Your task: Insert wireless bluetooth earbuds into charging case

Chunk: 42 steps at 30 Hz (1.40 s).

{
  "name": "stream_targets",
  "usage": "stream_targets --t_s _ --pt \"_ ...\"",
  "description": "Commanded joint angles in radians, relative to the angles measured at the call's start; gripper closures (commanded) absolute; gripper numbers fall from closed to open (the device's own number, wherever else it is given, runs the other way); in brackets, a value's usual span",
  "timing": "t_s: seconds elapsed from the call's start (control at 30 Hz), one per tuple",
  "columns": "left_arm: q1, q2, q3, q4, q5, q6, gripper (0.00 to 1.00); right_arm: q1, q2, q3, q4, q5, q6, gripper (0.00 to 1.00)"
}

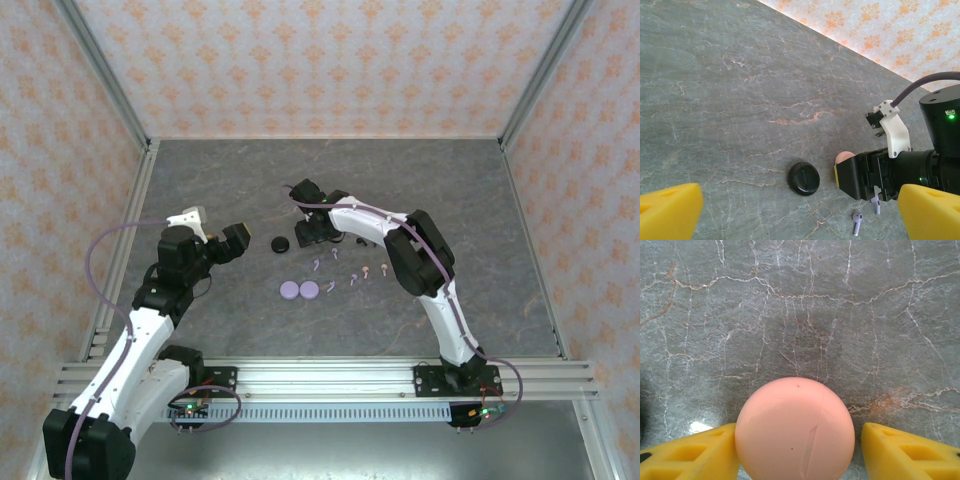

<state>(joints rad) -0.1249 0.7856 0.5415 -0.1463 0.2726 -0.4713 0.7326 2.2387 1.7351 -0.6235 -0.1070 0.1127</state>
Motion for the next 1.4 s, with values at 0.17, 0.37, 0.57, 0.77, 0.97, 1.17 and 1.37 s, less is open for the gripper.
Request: stream_targets --t_s 0.17,0.37,0.57,0.77,0.97,1.17,1.37 --pt "-0.010 0.003 0.034 -0.001 -0.013 -0.004 0.00 0.004 -0.040 -0.034 -0.044 0.036 0.015 0.37" --pt "-0.012 0.004 0.032 -0.001 -0.013 -0.004 0.00 0.004 -0.042 -0.049 -0.023 0.026 0.022 0.41" --pt "-0.013 0.005 0.035 -0.005 -0.010 -0.003 0.00 0.004 -0.060 -0.073 0.003 0.034 0.015 0.46" --pt "-0.013 0.006 0.050 -0.019 0.010 0.006 0.00 0.001 -0.123 -0.133 0.082 0.025 -0.078 0.50" --pt "-0.012 0.020 0.087 -0.036 0.094 0.013 0.00 -0.010 -0.293 -0.301 0.270 -0.015 -0.267 0.50" --pt "-0.013 0.090 0.182 -0.055 0.287 0.028 0.00 -0.010 -0.541 -0.555 0.515 -0.063 -0.456 0.50" --pt "-0.023 0.197 0.346 -0.163 0.490 0.107 0.05 0.003 -0.755 -0.731 0.621 -0.094 -0.640 0.50"
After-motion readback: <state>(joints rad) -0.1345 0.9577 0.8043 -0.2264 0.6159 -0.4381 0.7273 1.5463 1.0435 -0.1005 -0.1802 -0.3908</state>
